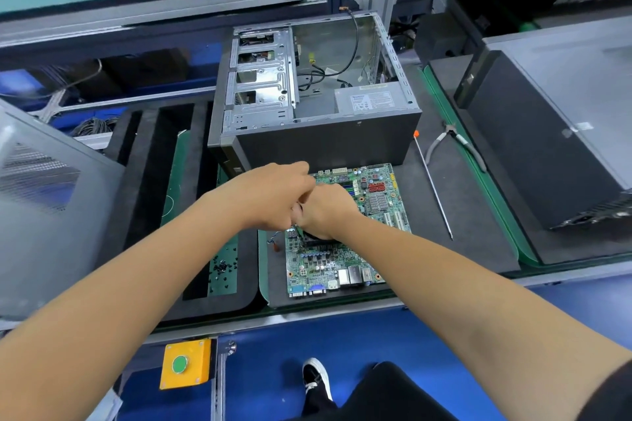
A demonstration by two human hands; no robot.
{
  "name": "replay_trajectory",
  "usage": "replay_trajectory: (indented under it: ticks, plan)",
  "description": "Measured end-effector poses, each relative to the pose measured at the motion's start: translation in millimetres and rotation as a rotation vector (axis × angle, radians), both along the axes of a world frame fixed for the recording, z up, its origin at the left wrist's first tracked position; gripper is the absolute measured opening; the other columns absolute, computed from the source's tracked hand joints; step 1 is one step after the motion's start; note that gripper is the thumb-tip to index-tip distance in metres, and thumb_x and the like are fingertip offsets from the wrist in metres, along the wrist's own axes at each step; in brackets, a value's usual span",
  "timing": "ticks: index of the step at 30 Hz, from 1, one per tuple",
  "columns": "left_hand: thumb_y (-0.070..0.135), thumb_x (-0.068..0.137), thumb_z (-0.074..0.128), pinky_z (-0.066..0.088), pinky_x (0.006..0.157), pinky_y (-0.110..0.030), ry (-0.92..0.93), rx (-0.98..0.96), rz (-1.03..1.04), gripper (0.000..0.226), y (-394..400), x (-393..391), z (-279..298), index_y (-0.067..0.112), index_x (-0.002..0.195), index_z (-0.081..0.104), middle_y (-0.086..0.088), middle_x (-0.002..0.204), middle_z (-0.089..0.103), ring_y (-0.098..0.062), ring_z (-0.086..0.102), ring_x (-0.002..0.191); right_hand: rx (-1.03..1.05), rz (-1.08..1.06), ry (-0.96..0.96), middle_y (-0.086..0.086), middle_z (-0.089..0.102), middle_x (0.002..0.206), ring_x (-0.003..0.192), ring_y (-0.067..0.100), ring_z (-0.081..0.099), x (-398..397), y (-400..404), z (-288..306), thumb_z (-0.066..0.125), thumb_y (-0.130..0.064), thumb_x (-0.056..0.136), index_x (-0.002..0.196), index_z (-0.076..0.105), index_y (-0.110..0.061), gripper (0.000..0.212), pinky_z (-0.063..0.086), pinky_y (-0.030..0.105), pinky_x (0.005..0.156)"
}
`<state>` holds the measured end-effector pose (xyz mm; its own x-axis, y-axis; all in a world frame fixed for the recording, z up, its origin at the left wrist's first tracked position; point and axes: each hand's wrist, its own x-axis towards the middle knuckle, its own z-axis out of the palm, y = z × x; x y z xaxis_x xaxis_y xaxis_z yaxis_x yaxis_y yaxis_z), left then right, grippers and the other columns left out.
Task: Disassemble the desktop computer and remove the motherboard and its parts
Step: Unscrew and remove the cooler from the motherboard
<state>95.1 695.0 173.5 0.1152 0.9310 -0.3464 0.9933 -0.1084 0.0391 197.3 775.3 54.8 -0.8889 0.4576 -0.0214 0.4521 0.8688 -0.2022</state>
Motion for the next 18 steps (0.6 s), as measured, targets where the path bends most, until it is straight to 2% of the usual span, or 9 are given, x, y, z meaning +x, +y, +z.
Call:
replay_trajectory:
  ticks: [2, 5, 9, 12, 15, 18]
  plan:
    - [0.015, 0.08, 0.064, 0.044, 0.066, -0.039, -0.09, 0.032, -0.008, 0.023, -3, 1, -2, 0.025, 0.081, 0.044, 0.008, 0.082, 0.04, -0.02, 0.049, 0.072, -0.018, -0.005, 0.024, -0.002, 0.047, 0.06, 0.052, 0.02, 0.044, 1, -1, 2, 0.037, -0.033, 0.095, 0.065, 0.043, -0.018, 0.034, 0.027, 0.027, 0.047]
    - [0.017, 0.078, 0.068, 0.045, 0.067, -0.039, -0.049, 0.079, -0.035, 0.025, -3, 2, -4, 0.024, 0.077, 0.044, 0.01, 0.077, 0.038, -0.021, 0.05, 0.072, -0.035, -0.005, 0.04, -0.003, 0.04, 0.053, 0.047, 0.018, 0.039, 3, -2, 5, 0.04, -0.035, 0.093, 0.056, 0.033, -0.02, 0.04, 0.022, 0.026, 0.045]
    - [0.028, 0.079, 0.071, 0.044, 0.065, -0.035, -0.094, 0.072, 0.014, 0.029, -4, -1, -5, 0.027, 0.068, 0.045, 0.011, 0.075, 0.038, -0.019, 0.048, 0.072, -0.027, 0.021, -0.006, -0.002, 0.044, 0.055, 0.049, 0.02, 0.042, 3, -3, 7, 0.031, -0.036, 0.086, 0.057, 0.034, -0.021, 0.033, 0.026, 0.026, 0.046]
    - [0.033, 0.083, 0.069, 0.045, 0.064, -0.033, -0.125, 0.071, 0.047, 0.027, -2, -4, -2, 0.022, 0.066, 0.051, 0.008, 0.072, 0.047, -0.02, 0.052, 0.073, -0.016, 0.03, -0.043, -0.002, 0.045, 0.06, 0.053, 0.02, 0.044, 1, -1, 4, 0.038, -0.031, 0.085, 0.065, 0.041, -0.02, 0.023, 0.025, 0.027, 0.046]
    - [0.034, 0.087, 0.063, 0.051, 0.064, -0.037, 0.003, 0.045, 0.035, 0.028, 6, -3, 2, 0.009, 0.074, 0.062, -0.004, 0.071, 0.059, -0.026, 0.059, 0.074, -0.004, 0.012, -0.035, -0.001, 0.052, 0.073, 0.064, 0.022, 0.05, -1, 0, -1, 0.034, -0.034, 0.089, 0.081, 0.051, -0.019, 0.024, 0.028, 0.029, 0.05]
    - [0.037, 0.094, 0.051, 0.04, 0.053, -0.032, 0.238, 0.113, 0.011, 0.035, 10, 3, 3, 0.012, 0.069, 0.049, 0.0, 0.061, 0.042, -0.024, 0.05, 0.06, -0.018, -0.009, -0.016, 0.001, 0.055, 0.08, 0.07, 0.023, 0.052, -1, 0, -3, 0.033, -0.033, 0.092, 0.082, 0.051, -0.018, 0.026, 0.033, 0.031, 0.054]
